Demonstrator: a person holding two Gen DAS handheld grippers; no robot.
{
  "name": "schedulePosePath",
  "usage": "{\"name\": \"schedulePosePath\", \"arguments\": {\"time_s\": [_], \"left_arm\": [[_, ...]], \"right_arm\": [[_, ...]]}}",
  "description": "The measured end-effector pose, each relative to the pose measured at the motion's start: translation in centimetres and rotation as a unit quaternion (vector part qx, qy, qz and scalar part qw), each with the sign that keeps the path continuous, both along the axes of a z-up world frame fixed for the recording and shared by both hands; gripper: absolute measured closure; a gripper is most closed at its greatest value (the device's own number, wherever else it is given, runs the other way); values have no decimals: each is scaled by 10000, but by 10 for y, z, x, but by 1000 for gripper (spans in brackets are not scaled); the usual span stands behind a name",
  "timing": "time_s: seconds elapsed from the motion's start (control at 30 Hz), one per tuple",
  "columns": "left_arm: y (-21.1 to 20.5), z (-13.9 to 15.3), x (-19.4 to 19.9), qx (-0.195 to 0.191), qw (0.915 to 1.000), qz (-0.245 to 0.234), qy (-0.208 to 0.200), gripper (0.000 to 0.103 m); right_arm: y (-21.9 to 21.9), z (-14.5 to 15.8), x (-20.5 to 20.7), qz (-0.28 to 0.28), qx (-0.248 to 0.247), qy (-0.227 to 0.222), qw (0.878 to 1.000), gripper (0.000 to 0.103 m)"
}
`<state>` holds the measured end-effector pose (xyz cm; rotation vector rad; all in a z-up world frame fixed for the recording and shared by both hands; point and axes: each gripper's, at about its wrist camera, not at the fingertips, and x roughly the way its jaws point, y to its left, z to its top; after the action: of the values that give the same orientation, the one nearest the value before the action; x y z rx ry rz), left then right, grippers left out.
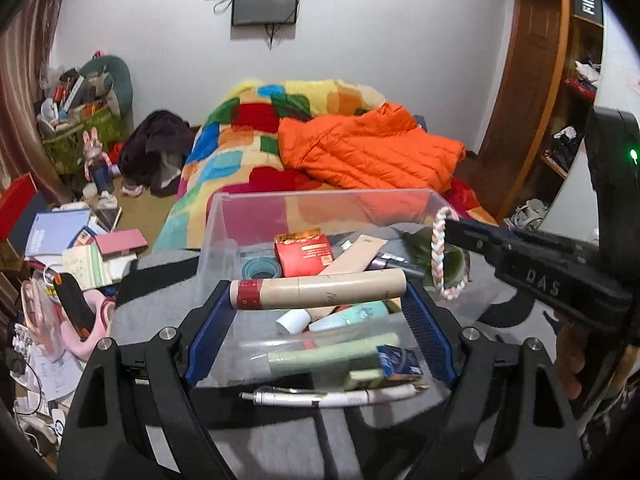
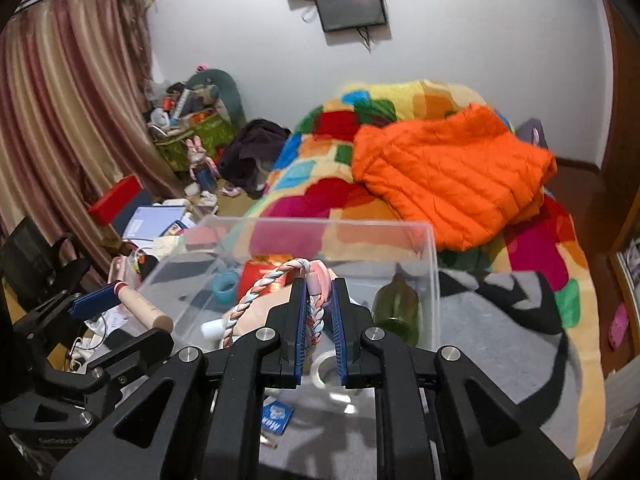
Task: Organize objects
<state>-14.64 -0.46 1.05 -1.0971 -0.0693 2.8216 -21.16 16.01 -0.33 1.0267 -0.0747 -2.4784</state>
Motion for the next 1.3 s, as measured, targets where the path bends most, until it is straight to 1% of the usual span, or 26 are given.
{"name": "schedulePosePath", "arguments": {"time_s": [0.17, 0.27, 0.3, 0.33, 0.37, 0.4, 0.43, 0.47, 0.53, 0.57, 0.6, 0.67, 0.7, 0.73, 0.77, 0.87, 0.93, 0.97, 1.07, 1.1, 1.2, 1.27, 1.3], "left_arm": [[2, -17, -20, -102, 9996, 72, -246, 19], [2, -23, -22, -102, 9994, 70, -331, 18], [1, -23, -21, -75, 9994, 79, -333, 15], [0, -22, -20, -41, 9994, 75, -345, 12], [0, -21, -19, -14, 9994, 69, -337, 9], [-1, -19, -16, 14, 9996, 61, -289, 9], [-1, -17, -12, -23, 9997, 50, -244, 9], [0, -14, -9, -91, 9997, 41, -204, 8], [0, -10, -2, -166, 9998, 12, -123, 7], [-1, -8, 3, -148, 9998, -14, -102, 5], [-3, -8, 6, -90, 9999, -35, -114, 2], [-8, -9, 12, 61, 9998, -69, -177, 1], [-10, -10, 18, 30, 9999, -32, -107, 0], [-9, -11, 24, -108, 9999, 37, -87, 0], [-8, -14, 29, -218, 9997, 29, -140, 0], [-5, -27, 40, -312, 9990, -145, -293, 0], [-2, -36, 41, -386, 9979, -312, -427, 0], [-1, -42, 40, -487, 9967, -364, -537, 0], [0, -55, 33, -531, 9946, -445, -778, 0], [0, -59, 29, -510, 9935, -476, -894, 0], [-1, -63, 28, -488, 9931, -487, -952, 0], [-3, -63, 30, -449, 9935, -459, -940, 0], [-5, -62, 31, -414, 9940, -432, -919, 0]], "right_arm": [[-7, -16, -4, 0, 310, -88, 9995, 92], [-10, -17, 0, 32, 510, 37, 9987, 92], [-10, -17, 1, 66, 534, 50, 9985, 91], [-8, -16, 2, 103, 513, 39, 9986, 89], [-8, -15, 3, 127, 472, 12, 9988, 82], [-6, -14, 4, 174, 400, -27, 9990, 77], [-4, -13, 6, 201, 352, -29, 9992, 70], [-2, -12, 8, 198, 315, 2, 9993, 68], [0, -9, 13, 240, 289, 49, 9993, 68], [1, -7, 17, 298, 279, 59, 9992, 68], [2, -5, 21, 347, 270, 79, 9990, 68], [5, -1, 34, 460, 299, 179, 9983, 67], [6, 0, 40, 467, 319, 207, 9982, 67], [6, 0, 43, 481, 330, 205, 9981, 65], [8, -2, 50, 555, 333, 172, 9978, 62], [8, -9, 64, 754, 394, 107, 9963, 60], [4, -19, 71, 965, 541, 17, 9939, 60], [0, -24, 74, 1046, 616, -43, 9926, 60], [-9, -45, 73, 1227, 860, -365, 9880, 60], [-11, -51, 70, 1271, 836, -527, 9870, 60], [-12, -62, 61, 1365, 593, -912, 9846, 60], [-15, -65, 57, 1443, 432, -1042, 9831, 60], [-16, -65, 57, 1466, 410, -1036, 9829, 61]]}}
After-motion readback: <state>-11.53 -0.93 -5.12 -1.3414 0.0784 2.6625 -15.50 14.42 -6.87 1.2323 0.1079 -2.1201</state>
